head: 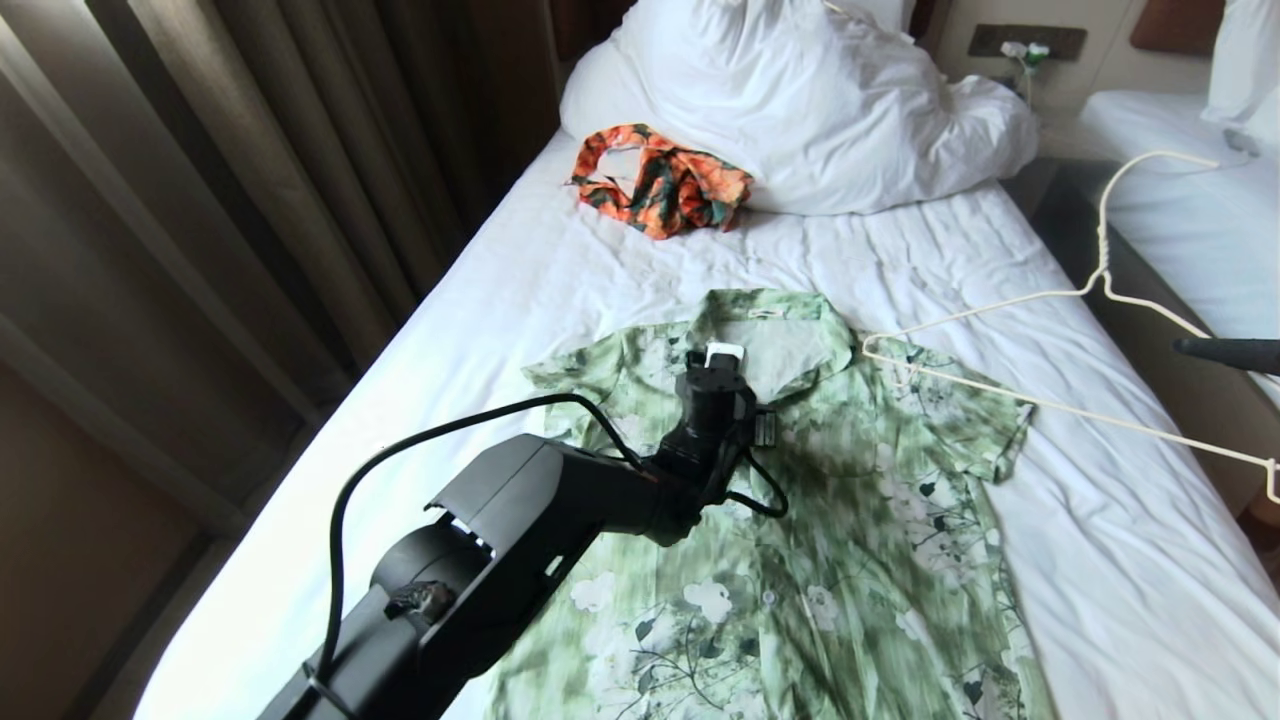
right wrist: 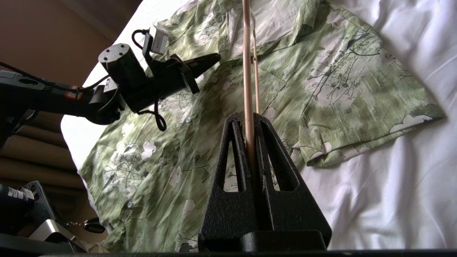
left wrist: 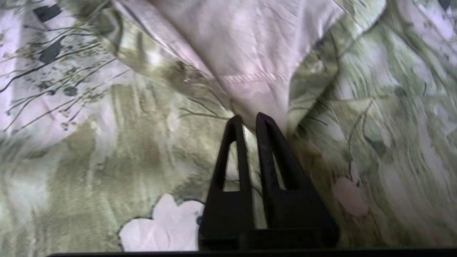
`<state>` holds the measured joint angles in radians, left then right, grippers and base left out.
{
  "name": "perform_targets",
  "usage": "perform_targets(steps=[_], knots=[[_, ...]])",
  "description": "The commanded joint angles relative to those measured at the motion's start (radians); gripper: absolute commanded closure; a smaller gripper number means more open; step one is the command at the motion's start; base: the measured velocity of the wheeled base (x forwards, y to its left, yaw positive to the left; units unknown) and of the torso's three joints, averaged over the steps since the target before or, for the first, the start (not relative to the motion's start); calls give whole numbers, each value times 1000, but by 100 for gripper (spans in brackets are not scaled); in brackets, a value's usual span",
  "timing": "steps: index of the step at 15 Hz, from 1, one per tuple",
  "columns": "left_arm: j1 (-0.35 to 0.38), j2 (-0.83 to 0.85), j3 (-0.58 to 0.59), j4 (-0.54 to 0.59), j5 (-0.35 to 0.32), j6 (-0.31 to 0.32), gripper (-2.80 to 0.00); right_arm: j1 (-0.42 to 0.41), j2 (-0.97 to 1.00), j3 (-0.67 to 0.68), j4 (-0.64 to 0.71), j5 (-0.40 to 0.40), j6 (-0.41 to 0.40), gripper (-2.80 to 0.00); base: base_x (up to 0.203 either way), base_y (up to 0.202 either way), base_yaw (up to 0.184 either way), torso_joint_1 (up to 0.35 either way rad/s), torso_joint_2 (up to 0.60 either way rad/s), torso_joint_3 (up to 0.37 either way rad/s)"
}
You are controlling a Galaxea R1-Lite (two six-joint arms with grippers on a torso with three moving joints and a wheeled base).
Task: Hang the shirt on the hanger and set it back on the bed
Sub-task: Lift the shirt and hanger
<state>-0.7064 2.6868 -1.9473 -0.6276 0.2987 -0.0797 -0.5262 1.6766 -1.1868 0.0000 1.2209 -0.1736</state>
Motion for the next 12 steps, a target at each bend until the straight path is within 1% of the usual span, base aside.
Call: perform_targets(steps=[1,2,8,12], knots=[[-2,1,4,0,5,11,-280,-2,2,1,0,6,-1,0,0,0,0,0,0,0],[1,0,4,0,6,20,-280,-2,2,3,0,7,-1,0,0,0,0,0,0,0],[-11,-22,19,-8,23,11,-280,-10,15,6,-2,8,-3,0,0,0,0,0,0,0],[-46,-80,129,-8,16,-5,-280,-17,12,9,-2,8,-3,0,0,0,0,0,0,0]])
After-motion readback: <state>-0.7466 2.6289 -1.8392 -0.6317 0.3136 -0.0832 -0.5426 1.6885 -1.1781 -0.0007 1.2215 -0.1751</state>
